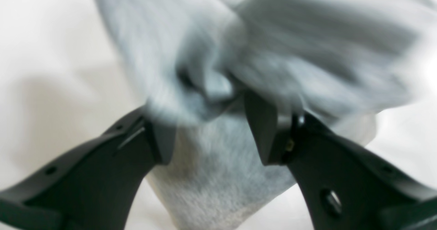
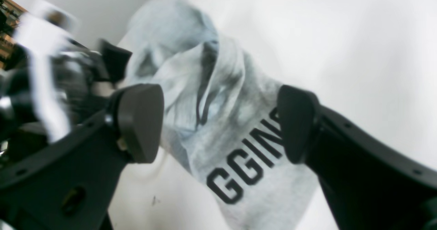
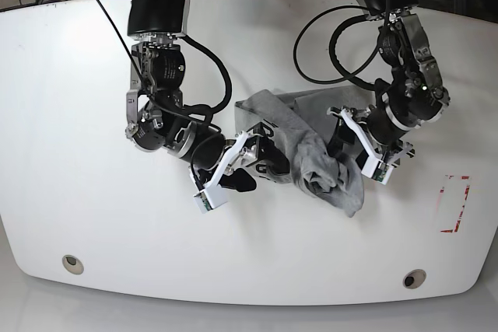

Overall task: Fold the T-shirt properly
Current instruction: 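Swing the right gripper over the bundle toward the left gripper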

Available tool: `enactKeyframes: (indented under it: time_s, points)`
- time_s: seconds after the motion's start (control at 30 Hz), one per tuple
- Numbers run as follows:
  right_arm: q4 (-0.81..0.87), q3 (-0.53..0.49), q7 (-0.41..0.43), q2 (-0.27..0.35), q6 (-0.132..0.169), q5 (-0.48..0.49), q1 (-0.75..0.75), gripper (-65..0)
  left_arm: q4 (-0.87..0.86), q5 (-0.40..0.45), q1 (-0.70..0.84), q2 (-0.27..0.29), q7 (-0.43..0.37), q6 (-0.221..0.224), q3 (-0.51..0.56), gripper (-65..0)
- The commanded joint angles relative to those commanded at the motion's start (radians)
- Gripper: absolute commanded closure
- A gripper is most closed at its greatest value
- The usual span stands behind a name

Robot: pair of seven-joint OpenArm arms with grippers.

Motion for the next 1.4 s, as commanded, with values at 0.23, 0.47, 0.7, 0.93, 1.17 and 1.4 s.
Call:
enactKeyframes:
  time_s: [0.23,0.47,0.7,0.93,1.17,1.4]
  points:
    - [-0.002,0.015,-0.002,0.025,0.000,0.000,-0.003,-48.8,0.110,-0.127,0.018,-0.153,0.114,0.000,-0.144,-33.9]
    - [-0.003,0.014,-0.002,0.026,0.000,0.000,-0.005,-48.8,0.092,-0.255,0.084,-0.287,0.150,0.000,-0.451,-33.9]
    - [-0.008,-0.041,0.003,0.006,0.000,-0.003,0.006,-49.3,0.025,-0.178,0.127,-0.318,0.149,0.000,-0.709,-33.9]
    - [-0.018,-0.281,0.063,-0.006,-0.008,-0.052,0.044,-49.5,-0.049,-0.041,0.157,-0.322,0.147,0.000,-0.755,-33.9]
    - [-0.025,-0.517,0.144,-0.038,-0.008,-0.287,0.074,-49.5,-0.075,0.008,0.193,-0.318,0.147,0.000,-0.755,-33.9]
    - [-0.089,-0.569,0.178,-0.110,-0.002,-0.569,0.074,-49.5,-0.089,0.008,0.226,-0.318,0.147,0.000,-0.752,-33.9]
